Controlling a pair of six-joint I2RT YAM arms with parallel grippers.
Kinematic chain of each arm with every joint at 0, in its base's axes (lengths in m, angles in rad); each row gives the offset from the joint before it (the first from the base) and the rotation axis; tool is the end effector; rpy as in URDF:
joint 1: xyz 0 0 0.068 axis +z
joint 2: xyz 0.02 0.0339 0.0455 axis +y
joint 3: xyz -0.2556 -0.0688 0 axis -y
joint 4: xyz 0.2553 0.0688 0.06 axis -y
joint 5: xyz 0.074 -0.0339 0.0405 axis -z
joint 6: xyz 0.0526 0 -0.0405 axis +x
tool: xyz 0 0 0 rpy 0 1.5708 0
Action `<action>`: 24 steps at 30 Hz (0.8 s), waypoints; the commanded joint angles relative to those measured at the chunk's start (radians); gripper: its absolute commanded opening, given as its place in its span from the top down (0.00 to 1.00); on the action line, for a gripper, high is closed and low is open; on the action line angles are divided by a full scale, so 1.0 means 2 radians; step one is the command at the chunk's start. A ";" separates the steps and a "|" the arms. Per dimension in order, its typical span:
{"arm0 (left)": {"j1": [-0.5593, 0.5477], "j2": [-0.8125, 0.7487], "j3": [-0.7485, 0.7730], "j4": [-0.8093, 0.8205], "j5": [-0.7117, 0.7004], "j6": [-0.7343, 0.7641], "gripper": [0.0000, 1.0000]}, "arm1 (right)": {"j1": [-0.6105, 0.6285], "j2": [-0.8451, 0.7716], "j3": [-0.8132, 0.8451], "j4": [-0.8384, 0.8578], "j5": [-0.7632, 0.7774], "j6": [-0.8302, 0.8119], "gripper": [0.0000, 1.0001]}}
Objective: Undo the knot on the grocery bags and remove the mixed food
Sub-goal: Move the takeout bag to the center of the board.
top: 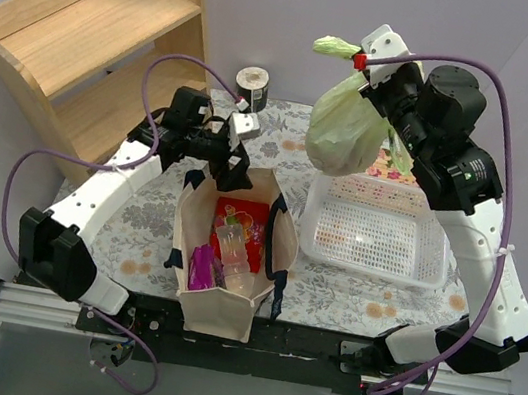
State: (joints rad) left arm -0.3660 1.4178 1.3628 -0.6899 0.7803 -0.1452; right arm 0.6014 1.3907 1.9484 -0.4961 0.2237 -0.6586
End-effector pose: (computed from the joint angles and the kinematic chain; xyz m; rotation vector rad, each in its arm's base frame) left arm 0.2866 -0.1495 0.3365 0.6600 2.2225 -1.1606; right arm 0.2409 0.1511 0.5587 -0.7408 1.3210 -0.2146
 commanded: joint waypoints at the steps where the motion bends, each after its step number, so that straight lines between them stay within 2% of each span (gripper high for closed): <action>1: -0.020 0.025 0.010 0.089 -0.079 0.030 0.31 | -0.005 -0.003 0.026 0.053 0.002 0.006 0.99; 2: -0.023 0.032 0.016 0.092 -0.080 0.033 0.39 | -0.005 -0.005 0.024 0.053 0.004 0.005 0.99; 3: -0.023 0.041 0.033 0.093 -0.080 0.036 0.59 | -0.006 -0.009 0.021 0.054 0.005 0.004 0.99; 4: -0.023 0.055 0.041 0.101 -0.083 0.039 0.73 | -0.007 -0.011 0.015 0.056 0.008 0.004 0.99; 5: -0.023 0.063 0.048 0.110 -0.090 0.036 0.93 | -0.009 -0.016 0.012 0.056 0.009 0.004 0.99; 6: -0.023 0.069 0.059 0.122 -0.100 0.030 1.00 | -0.012 -0.018 0.008 0.057 0.009 0.004 0.99; 12: -0.022 0.159 0.140 0.195 -0.160 0.031 1.00 | -0.023 -0.027 -0.006 0.059 0.005 0.005 0.99; 15: -0.019 0.232 0.218 0.206 -0.188 0.033 1.00 | -0.025 -0.030 -0.010 0.057 0.000 0.007 0.99; 23: -0.016 0.446 0.512 0.196 -0.267 0.062 1.00 | -0.025 -0.039 -0.017 0.046 -0.010 0.016 0.99; 24: -0.016 0.473 0.527 0.211 -0.281 0.067 1.00 | -0.025 -0.039 -0.018 0.045 -0.011 0.019 0.99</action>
State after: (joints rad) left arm -0.4160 2.2456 2.2272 -0.4229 0.3729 -0.0792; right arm 0.5556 1.3682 1.9003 -0.5007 0.2100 -0.6353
